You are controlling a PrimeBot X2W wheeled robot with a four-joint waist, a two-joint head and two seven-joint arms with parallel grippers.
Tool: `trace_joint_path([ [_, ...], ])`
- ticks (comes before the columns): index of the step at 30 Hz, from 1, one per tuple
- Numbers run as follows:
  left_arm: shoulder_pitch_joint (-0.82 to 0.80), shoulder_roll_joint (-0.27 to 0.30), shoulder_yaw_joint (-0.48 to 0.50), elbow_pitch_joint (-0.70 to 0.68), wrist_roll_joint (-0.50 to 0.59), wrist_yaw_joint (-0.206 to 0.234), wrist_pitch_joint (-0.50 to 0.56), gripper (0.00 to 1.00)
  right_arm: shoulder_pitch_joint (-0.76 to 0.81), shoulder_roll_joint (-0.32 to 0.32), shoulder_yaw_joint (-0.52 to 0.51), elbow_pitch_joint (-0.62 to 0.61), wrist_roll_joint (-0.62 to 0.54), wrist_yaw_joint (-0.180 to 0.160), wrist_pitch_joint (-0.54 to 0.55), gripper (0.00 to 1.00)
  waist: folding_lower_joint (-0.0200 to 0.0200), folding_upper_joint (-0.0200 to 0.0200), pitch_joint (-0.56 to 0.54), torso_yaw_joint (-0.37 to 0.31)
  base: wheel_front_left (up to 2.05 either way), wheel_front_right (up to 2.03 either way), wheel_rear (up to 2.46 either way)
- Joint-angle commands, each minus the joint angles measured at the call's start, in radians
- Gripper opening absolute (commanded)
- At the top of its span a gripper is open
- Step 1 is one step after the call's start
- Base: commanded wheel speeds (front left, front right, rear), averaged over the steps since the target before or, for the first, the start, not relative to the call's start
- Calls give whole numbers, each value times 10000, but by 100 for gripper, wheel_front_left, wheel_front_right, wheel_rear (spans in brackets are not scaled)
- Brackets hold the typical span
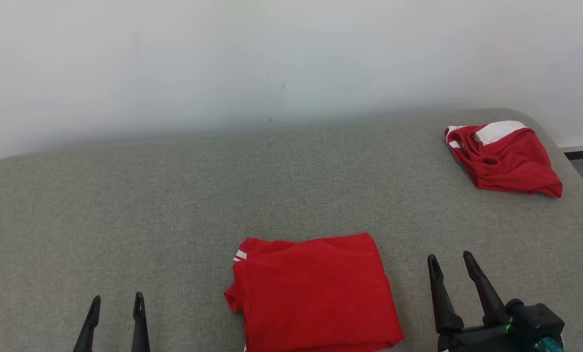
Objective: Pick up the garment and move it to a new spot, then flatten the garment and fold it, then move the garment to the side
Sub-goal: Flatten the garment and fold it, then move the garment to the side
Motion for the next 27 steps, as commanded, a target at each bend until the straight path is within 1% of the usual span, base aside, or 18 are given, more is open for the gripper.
trace_joint_path([
  [1,195,22,-1,-79,49,-48,-28,100,184,139,-98,-6,-94,-28,-41,100,1,0,-50,-28,0,0,0],
  [15,384,110,-85,-209,282,-166,-28,100,257,389,-327,499,-453,-28,-41,100,1,0,-266,225,0,0,0],
  [27,367,270,-272,-18,125,-252,-28,100,119,431,-280,861,-544,-28,-41,100,1,0,-259,306,0,0,0],
])
